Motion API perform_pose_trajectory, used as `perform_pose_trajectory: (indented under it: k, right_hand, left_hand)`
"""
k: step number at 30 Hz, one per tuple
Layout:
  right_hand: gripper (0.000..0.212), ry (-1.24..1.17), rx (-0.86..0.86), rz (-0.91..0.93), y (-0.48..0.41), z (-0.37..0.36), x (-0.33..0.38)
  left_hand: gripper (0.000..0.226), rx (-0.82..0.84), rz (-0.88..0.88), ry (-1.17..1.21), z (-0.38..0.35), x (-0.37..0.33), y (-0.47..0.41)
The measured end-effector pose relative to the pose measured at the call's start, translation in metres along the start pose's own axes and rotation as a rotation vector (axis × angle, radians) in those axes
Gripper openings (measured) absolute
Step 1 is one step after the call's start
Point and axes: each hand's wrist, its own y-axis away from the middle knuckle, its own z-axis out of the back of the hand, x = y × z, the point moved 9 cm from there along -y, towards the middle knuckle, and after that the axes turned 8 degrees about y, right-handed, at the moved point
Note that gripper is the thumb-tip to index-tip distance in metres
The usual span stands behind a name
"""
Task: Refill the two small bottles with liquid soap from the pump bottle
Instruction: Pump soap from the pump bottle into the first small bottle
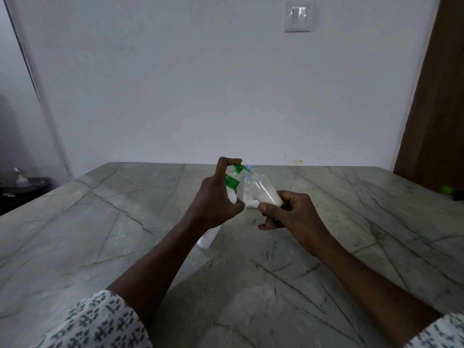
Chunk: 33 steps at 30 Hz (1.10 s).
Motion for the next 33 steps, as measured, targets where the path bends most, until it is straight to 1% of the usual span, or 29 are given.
perform_pose_trajectory:
  k: [10, 12, 16, 18, 23, 29, 33]
  right_hand:
    - [0.036, 0.02, 0.022, -0.003, 0.0005, -0.0032, -0.0028]
    - [0.034, 0.015, 0.018, -0.005, 0.0003, -0.0025, -0.0029]
    - [0.034, 0.019, 0.003, -0.006, -0.0001, 0.001, -0.0037]
    - [0.034, 0.015, 0.001, -0.007, -0.0003, 0.0014, -0.0037]
    - [0.033, 0.008, -0.002, 0.0, -0.0003, 0.0006, -0.0022]
    - [0.036, 0.019, 0.009, -0.005, 0.0005, -0.0021, -0.0025]
    - [0.034, 0.008, 0.0, 0.001, 0.0004, -0.0017, -0.0021]
  left_hand:
    - [0.07, -0.036, 0.007, -0.007, 0.005, -0.0016, 0.0]
    - [0.071, -0.026, 0.013, -0.005, 0.0031, -0.0016, -0.0005]
    - [0.083, 0.016, -0.001, -0.007, -0.0025, -0.0017, -0.0003]
    - [0.085, 0.016, 0.001, -0.014, -0.002, -0.0017, 0.0004]
    - [0.082, 0.007, -0.002, -0.009, -0.0006, -0.0025, 0.0005]
    - [0.071, -0.038, 0.003, -0.021, 0.004, -0.0051, 0.0008]
    - [0.075, -0.016, 0.003, -0.015, 0.0014, -0.0042, 0.0002]
